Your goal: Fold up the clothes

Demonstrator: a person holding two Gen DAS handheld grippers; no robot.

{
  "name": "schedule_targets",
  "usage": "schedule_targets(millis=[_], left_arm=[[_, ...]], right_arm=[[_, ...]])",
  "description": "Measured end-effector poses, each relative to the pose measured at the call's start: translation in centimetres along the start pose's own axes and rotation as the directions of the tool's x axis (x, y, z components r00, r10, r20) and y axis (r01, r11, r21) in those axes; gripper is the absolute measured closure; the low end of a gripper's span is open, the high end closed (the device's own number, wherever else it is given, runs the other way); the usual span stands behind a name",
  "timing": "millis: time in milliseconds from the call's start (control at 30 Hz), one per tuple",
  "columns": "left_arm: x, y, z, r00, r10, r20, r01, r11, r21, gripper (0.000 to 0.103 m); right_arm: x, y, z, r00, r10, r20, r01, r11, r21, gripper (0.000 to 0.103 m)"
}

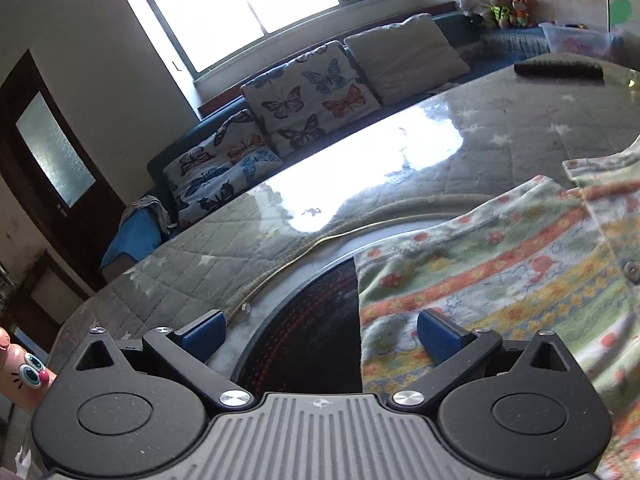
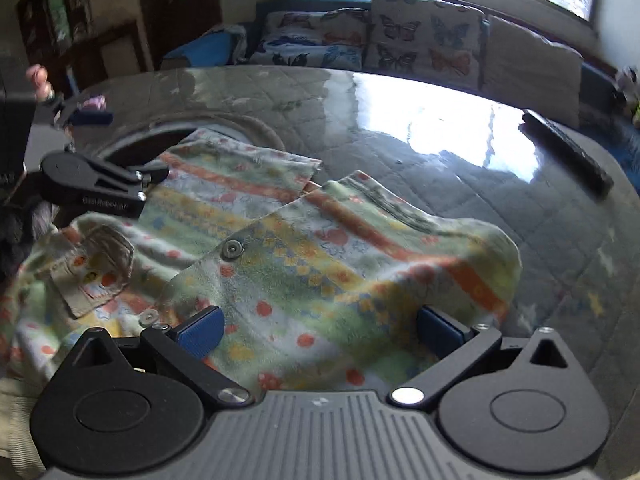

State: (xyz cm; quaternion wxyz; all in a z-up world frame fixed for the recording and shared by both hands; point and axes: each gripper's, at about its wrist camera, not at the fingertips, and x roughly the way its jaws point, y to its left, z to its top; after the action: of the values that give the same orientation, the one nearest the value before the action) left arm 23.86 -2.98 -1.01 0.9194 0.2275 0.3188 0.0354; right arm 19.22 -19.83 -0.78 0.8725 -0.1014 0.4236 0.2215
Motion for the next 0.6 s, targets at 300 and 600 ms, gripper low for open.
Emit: schedule_targets(millis=[300,600], left_arm=[[1.8,1.1,0.2,0.993,0.119,-0.013,-0.119,0.993,0.002,0.0],[3.2,1.9,0.0,0.973,0.23,-0.035,-0.23,0.973,0.011,0.0]], right_arm=[[2.2,0.4,3.0,0.998,0.039,-0.045,-0.042,0.997,-0.057,0.0],[4.9,0.8,5.7,0.998,0.059,-0.024,-0.061,0.992,-0.108,0.0]])
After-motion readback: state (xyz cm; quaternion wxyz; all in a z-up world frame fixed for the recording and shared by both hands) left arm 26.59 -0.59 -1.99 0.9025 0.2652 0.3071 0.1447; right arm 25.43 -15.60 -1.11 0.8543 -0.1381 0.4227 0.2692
